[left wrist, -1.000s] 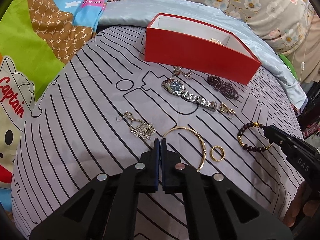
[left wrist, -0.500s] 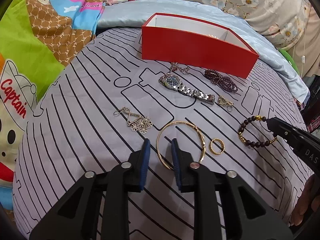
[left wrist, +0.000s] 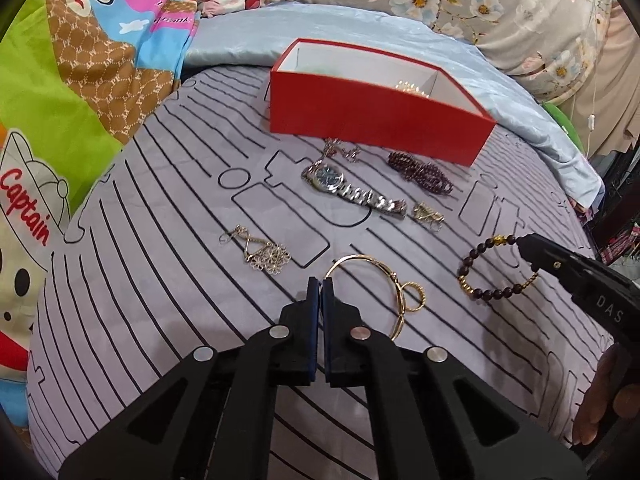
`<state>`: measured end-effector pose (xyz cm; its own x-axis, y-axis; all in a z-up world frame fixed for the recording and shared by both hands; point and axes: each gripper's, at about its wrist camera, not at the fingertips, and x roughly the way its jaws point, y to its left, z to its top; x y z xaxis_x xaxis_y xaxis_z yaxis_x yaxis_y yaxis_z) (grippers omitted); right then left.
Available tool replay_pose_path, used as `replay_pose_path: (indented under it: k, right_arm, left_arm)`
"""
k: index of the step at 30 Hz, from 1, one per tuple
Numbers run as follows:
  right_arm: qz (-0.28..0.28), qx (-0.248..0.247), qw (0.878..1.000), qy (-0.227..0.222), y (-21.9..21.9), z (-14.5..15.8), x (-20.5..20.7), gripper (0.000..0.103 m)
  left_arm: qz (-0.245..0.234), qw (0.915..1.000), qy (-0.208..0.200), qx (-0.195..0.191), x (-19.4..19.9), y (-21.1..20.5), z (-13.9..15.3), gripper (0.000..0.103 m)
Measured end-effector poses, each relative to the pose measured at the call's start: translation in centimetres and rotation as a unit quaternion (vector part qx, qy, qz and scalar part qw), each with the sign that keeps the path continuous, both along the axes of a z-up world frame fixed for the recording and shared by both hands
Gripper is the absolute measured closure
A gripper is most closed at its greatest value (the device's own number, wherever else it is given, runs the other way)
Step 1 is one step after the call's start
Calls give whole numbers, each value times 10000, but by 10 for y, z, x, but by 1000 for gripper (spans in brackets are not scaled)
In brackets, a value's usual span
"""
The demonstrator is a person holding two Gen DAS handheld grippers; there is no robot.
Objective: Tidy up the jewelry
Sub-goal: 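Lift the gold bangle and bead bracelet and carry both over the red box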
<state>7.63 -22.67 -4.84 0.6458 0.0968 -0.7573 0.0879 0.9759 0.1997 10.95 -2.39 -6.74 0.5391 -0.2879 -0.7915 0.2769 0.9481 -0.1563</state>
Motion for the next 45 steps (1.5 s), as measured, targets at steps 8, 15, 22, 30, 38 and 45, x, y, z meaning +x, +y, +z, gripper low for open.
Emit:
replay_pose_path:
  k: [8, 15, 22, 30, 38, 45]
  right_arm:
    - [63, -23, 9998, -165, 2, 14, -2, 96]
    - [115, -134, 9994, -299, 1, 29, 1, 96]
    - [192, -251, 9981, -522, -1, 54, 15, 96]
    - [375, -476, 9935, -966, -6, 102, 59, 96]
    - [546, -507, 9911, -1100, 2, 115, 126, 96]
    - [655, -398, 9929, -906, 7, 91, 173, 96]
  left_arm:
    - [-68, 9996, -204, -163, 2, -1, 29, 102]
    - [-97, 9988, -433, -220, 14, -4, 54, 102]
    - [-69, 9971, -713, -265, 41, -12, 78, 102]
    - [-9, 9950, -961, -287, 92, -21, 98, 102]
    - [21, 9937, -1085, -268, 148, -39, 100, 102]
    - [52, 9952, -962, -188, 187, -49, 79, 102]
